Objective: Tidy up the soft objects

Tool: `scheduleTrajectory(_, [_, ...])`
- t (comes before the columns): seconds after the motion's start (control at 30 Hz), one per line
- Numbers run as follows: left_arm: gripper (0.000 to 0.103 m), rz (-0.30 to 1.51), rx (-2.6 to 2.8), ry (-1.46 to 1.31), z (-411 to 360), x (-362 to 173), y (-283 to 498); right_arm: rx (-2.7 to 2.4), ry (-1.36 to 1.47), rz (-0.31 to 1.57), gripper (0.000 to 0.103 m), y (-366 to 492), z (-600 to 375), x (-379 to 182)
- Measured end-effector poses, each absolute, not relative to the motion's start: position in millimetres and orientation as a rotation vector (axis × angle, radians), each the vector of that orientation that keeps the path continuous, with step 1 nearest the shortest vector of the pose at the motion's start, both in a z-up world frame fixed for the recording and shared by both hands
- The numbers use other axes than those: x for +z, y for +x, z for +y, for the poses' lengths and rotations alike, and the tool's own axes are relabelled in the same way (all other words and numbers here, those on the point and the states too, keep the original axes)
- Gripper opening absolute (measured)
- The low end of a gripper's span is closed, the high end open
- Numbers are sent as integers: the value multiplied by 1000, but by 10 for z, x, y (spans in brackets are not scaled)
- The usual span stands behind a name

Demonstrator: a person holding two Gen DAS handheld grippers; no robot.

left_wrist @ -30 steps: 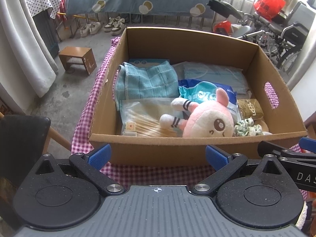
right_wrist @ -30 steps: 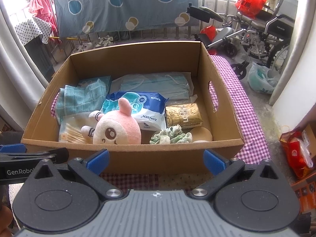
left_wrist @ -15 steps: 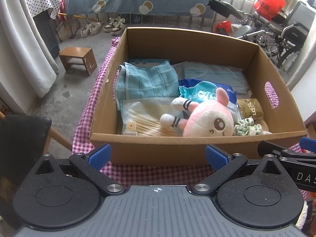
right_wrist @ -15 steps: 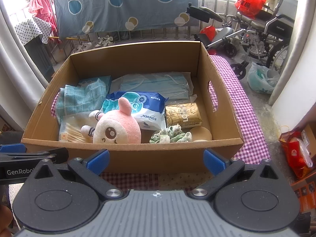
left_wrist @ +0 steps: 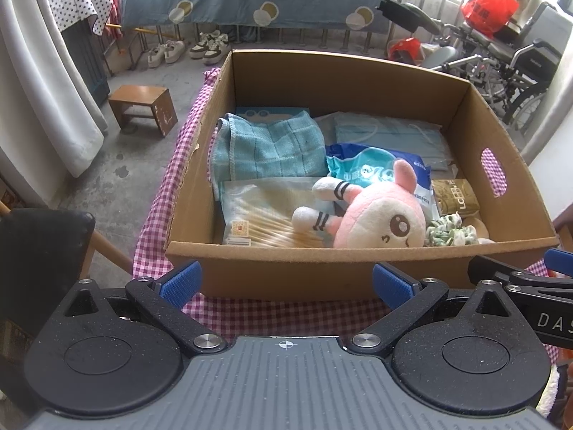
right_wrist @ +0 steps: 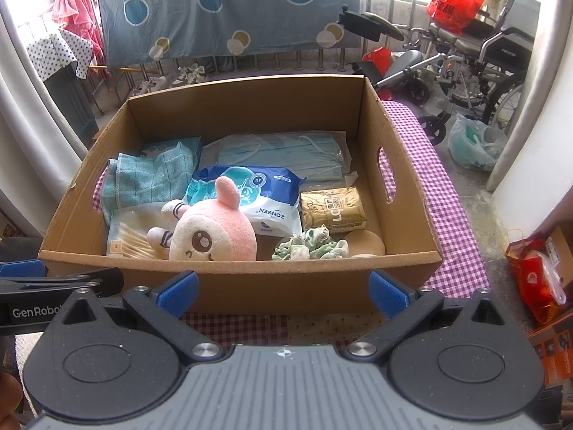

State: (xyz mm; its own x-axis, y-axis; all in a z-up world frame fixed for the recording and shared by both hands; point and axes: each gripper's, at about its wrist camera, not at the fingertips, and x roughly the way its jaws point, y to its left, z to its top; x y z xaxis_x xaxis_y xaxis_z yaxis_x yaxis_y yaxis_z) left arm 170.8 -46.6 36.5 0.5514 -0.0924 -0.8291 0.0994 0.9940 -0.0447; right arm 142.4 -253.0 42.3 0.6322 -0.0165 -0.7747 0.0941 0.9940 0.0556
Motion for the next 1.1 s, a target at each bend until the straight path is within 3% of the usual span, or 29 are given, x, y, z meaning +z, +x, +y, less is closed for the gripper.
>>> scheduleTrajectory(1.1, [102,980,-108,12,-486,369,1698,-68,98,886,103,1424,-2529,419])
